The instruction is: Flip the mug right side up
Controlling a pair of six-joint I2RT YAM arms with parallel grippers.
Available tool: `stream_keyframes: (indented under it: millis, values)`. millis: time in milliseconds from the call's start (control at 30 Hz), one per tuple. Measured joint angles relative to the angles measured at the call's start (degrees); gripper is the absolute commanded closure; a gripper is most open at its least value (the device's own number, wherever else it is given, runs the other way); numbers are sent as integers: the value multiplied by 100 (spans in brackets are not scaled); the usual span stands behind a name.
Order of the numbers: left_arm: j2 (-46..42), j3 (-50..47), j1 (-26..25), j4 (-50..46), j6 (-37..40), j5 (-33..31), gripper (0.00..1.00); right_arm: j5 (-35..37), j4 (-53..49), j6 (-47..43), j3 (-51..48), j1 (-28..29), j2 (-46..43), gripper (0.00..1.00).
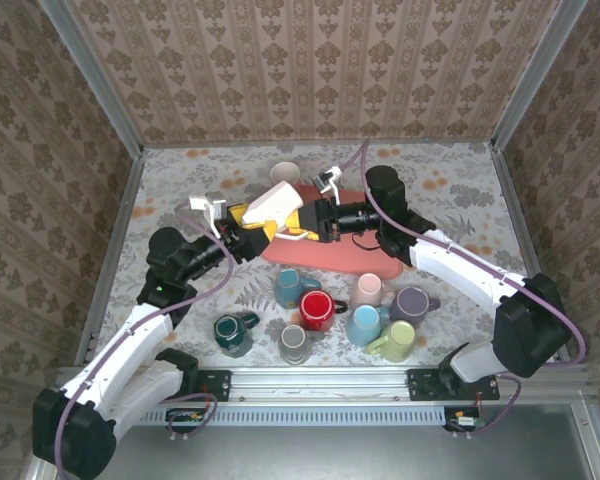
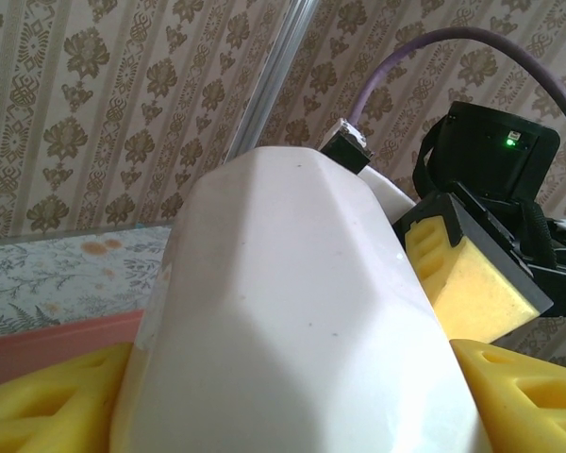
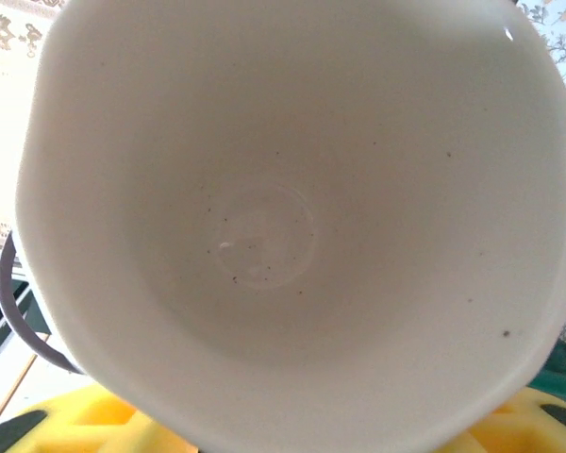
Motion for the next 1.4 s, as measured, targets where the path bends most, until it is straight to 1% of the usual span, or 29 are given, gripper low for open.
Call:
stream_keyframes:
  millis: [167,233,300,367,433,500,567,667,800,833,900,933,967,1000,1067,1100,1167,1233,1267,1300,1400]
  values:
    - [-129,-26,0,-96,81,-13,78,0,-2,24,-9,-9,-4,41]
    - [-133,-37,-2,-96,83,-7,78,4,-7,22,-15,-24,-13,41]
    - [-133,-50,-2,-96,85,0,78,11,-35,9,-15,-35,-17,46]
    - [-133,-55,-2,-98,103,-13,78,11,-59,-28,-15,-44,-17,54]
    - [-133,-57,2,-101,122,-50,78,-2,-66,-33,-15,-46,-24,66]
    - [-133,-57,9,-101,149,-107,78,-4,-68,-31,-15,-52,-31,73]
    - [-133,-57,9,-98,157,-131,79,2,-81,-17,-15,-55,-33,74]
    - [-133,-57,-33,-98,173,-184,80,-4,-94,-2,-15,-61,-33,68]
    - [-170,-96,-48,-96,192,-214,80,-2,-136,-2,-22,-70,-33,68]
    - [-186,-105,-48,-96,199,-219,80,-2,-151,-2,-24,-70,-33,71]
    - [-219,-131,-59,-131,234,-245,77,-7,-170,-9,-35,-68,-44,84]
    - [-221,-131,-66,-166,251,-256,75,2,-177,11,-55,-70,-66,90]
    - [-229,-131,-81,-199,269,-251,68,-2,-177,15,-83,-74,-90,95]
    - [-240,-131,-92,-236,280,-247,57,-7,-190,17,-107,-81,-118,100]
    - [-264,-131,-107,-297,278,-267,38,-2,-212,-17,-127,-81,-136,100]
    - [-275,-131,-114,-337,282,-269,31,0,-223,-48,-127,-76,-138,100]
    - [-308,-131,-122,-422,299,-284,19,7,-313,-103,-127,-74,-151,100]
    - [-361,-131,-164,-557,367,-313,11,37,-457,-192,-127,-63,-208,100]
    - [-417,-131,-190,-671,415,-345,3,103,-590,-273,-129,-61,-262,100]
    - [-496,-129,-201,-798,481,-389,0,210,-715,-356,-127,-68,-319,100]
    - [-693,-15,-229,-1322,636,-612,0,706,-1202,-728,-127,-120,-507,100]
